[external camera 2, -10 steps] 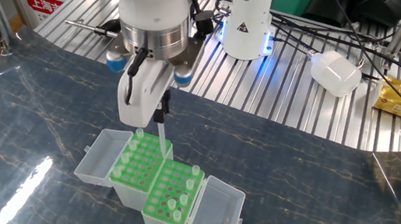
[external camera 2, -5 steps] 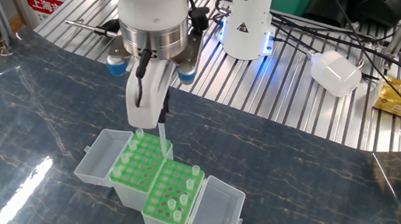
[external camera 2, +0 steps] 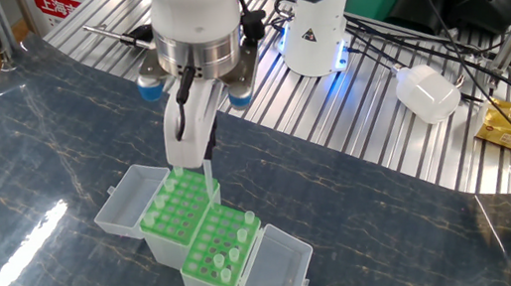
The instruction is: Transfer all large pipette tips from one holder to another
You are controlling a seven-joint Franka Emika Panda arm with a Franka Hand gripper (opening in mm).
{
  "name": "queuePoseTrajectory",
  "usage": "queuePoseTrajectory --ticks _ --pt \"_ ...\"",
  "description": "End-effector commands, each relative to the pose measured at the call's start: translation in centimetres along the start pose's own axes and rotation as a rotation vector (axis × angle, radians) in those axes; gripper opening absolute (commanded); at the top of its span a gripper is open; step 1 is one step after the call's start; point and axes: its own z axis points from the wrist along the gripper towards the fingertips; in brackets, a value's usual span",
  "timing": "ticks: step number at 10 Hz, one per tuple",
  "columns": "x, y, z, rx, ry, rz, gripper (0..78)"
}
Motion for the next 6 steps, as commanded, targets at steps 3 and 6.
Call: queuePoseTrajectory --ticks 3,6 --pt "0.5 0.6 0.0 0.000 -0.012 0.010 1.1" --pt "0.7 1.3 -0.1 0.000 -0.009 0.024 1.1"
